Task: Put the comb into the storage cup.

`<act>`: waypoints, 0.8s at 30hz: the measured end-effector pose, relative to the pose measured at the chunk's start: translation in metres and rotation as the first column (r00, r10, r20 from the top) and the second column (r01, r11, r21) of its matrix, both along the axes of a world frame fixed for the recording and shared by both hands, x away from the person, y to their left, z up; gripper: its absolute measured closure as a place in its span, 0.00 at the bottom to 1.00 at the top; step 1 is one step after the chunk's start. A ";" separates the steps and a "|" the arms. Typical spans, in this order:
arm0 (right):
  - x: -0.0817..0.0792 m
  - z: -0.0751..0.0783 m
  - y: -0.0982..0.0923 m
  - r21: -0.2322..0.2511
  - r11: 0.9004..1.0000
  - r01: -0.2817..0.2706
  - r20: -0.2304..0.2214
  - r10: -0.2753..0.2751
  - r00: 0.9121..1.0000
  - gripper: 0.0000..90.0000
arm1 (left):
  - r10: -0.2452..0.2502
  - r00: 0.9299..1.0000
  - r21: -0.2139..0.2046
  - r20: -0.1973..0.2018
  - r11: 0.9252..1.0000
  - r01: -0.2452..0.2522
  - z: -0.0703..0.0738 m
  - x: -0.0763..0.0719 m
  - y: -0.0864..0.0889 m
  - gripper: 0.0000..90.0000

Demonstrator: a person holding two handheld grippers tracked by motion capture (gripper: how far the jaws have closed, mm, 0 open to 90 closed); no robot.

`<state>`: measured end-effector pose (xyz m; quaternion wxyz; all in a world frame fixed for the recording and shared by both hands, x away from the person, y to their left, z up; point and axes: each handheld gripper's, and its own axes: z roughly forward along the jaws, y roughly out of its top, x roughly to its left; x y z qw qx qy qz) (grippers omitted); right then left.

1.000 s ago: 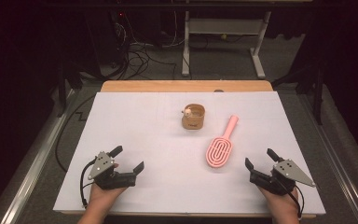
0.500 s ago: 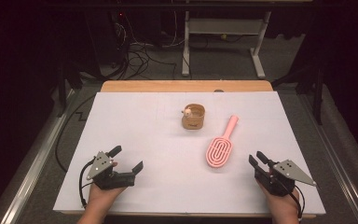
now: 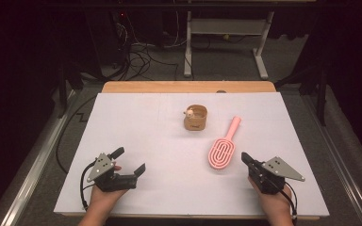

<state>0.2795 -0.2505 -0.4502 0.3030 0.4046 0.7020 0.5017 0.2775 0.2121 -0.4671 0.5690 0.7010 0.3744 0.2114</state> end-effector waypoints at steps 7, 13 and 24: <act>0.010 0.002 0.024 -0.041 0.999 -0.023 -0.019 0.023 1.000 1.00 | -0.004 1.000 -0.005 -0.001 1.000 0.004 0.000 0.000 0.000 0.00; 0.032 0.008 0.055 -0.100 0.994 -0.030 -0.058 0.024 0.998 1.00 | -0.004 1.000 -0.014 0.001 1.000 0.004 0.000 -0.001 0.001 0.00; 0.061 0.010 0.104 -0.248 0.966 -0.075 -0.208 0.022 0.978 1.00 | -0.001 1.000 -0.046 0.007 0.999 0.001 0.002 -0.003 0.004 0.00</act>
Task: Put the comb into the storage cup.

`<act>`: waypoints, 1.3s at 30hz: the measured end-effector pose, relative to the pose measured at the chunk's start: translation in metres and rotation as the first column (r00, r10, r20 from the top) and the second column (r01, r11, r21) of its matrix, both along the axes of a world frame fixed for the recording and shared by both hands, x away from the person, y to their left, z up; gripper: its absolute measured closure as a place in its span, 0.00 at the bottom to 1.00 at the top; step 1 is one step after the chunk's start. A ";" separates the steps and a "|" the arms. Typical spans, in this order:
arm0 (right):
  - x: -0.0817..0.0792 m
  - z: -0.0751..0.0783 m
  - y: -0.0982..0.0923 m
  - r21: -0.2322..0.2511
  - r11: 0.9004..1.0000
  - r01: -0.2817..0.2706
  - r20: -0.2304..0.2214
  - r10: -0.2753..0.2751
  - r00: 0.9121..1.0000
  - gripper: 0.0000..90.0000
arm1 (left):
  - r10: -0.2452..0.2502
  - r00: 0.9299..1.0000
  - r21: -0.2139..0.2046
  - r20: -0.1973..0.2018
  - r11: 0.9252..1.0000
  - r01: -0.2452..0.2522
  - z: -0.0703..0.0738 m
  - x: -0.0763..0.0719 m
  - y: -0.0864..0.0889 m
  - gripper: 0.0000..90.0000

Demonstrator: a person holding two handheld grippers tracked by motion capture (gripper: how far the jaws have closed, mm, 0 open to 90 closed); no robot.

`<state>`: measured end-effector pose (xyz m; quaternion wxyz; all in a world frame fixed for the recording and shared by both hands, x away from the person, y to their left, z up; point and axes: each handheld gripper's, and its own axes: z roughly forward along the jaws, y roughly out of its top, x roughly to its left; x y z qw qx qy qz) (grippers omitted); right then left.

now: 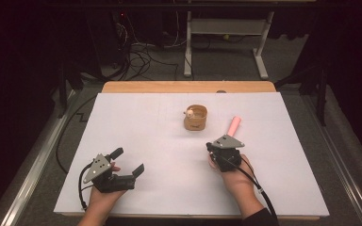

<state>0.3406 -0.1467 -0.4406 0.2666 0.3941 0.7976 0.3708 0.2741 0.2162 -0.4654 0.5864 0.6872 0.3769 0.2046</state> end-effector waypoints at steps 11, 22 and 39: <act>0.010 0.000 0.004 -0.090 0.996 -0.002 -0.069 -0.005 0.998 1.00 | -0.007 1.000 -0.002 0.001 1.000 0.007 0.001 0.000 0.000 0.00; 0.002 0.002 -0.010 -0.117 0.993 0.000 -0.076 -0.009 0.997 1.00 | -0.015 1.000 -0.001 0.005 1.000 0.015 0.001 0.000 -0.002 0.00; -0.009 0.001 -0.036 -0.110 0.994 0.025 -0.074 -0.034 0.997 1.00 | -0.004 1.000 0.057 0.008 0.998 0.003 0.000 0.001 -0.006 0.00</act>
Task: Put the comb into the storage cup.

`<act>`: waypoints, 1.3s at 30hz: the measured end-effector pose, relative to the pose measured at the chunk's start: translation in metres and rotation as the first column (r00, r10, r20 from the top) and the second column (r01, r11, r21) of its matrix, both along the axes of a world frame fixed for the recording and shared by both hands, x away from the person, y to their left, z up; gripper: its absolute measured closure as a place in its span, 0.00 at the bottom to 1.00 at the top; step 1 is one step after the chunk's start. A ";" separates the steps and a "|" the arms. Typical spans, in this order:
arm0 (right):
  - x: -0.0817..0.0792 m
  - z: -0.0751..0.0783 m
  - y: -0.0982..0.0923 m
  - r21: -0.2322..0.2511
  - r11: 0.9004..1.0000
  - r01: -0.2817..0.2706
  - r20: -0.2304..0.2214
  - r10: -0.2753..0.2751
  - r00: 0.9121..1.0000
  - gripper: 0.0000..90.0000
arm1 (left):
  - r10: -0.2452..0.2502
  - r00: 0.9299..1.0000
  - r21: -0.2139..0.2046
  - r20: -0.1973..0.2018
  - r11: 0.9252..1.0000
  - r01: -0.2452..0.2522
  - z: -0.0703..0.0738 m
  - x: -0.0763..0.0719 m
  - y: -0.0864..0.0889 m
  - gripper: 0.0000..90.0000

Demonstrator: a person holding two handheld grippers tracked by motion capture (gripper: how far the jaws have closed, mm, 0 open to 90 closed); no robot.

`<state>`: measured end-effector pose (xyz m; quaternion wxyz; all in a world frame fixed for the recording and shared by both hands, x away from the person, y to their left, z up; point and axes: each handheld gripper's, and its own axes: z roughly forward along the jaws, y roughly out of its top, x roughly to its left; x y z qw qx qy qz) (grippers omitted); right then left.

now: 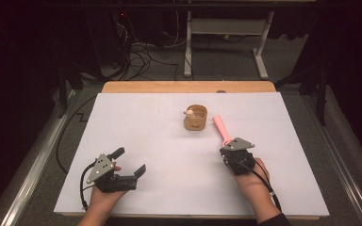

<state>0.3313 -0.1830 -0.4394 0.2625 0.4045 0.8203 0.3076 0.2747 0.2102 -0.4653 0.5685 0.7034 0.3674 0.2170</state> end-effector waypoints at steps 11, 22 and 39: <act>-0.009 0.007 -0.015 0.052 0.999 -0.018 0.034 0.016 0.999 1.00 | 0.002 1.000 0.009 -0.005 1.000 -0.002 0.000 0.000 0.000 0.00; -0.039 0.011 -0.045 0.169 0.986 -0.006 0.106 -0.012 0.994 0.91 | -0.004 1.000 0.010 -0.003 1.000 0.004 0.000 0.000 0.000 0.00; -0.062 -0.009 -0.102 0.313 0.945 0.099 0.119 -0.142 0.983 0.63 | -0.015 1.000 0.010 -0.004 1.000 0.015 -0.001 -0.001 -0.005 0.00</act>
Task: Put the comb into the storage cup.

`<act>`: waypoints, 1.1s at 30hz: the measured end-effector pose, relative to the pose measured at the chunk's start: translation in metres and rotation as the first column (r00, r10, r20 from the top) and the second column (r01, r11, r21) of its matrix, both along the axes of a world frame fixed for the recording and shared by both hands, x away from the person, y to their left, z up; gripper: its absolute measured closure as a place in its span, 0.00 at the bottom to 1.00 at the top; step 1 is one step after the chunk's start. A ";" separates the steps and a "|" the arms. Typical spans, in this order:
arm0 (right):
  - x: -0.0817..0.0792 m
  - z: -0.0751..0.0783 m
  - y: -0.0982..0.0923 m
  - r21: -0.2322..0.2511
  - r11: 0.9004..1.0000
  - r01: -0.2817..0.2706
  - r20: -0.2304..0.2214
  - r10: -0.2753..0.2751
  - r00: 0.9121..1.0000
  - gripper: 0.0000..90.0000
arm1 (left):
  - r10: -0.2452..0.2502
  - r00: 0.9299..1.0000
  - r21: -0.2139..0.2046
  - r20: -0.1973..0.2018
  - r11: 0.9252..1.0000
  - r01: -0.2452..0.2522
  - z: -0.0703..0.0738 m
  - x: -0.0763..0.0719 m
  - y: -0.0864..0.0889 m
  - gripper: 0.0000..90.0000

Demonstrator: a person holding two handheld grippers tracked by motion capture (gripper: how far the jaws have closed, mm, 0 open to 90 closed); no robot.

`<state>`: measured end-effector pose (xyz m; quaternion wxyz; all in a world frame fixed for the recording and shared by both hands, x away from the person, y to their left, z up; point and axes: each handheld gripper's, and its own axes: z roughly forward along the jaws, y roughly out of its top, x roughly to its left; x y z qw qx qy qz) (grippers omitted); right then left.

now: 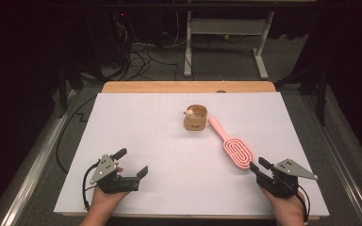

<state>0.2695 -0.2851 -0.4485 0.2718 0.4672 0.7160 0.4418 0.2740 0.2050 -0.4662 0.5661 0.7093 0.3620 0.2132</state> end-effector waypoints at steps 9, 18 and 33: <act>0.002 -0.002 -0.002 0.008 1.000 -0.006 -0.016 0.006 1.000 0.45 | -0.002 1.000 0.003 0.001 1.000 0.002 0.000 0.000 0.000 0.00; 0.005 -0.003 0.002 -0.018 1.000 -0.011 -0.025 0.010 1.000 0.16 | -0.007 1.000 -0.002 0.005 1.000 0.007 0.000 0.000 0.001 0.00; 0.007 0.000 0.008 -0.022 1.000 -0.015 -0.060 0.013 0.998 0.00 | -0.015 1.000 0.005 0.000 1.000 0.015 0.000 0.002 -0.001 0.00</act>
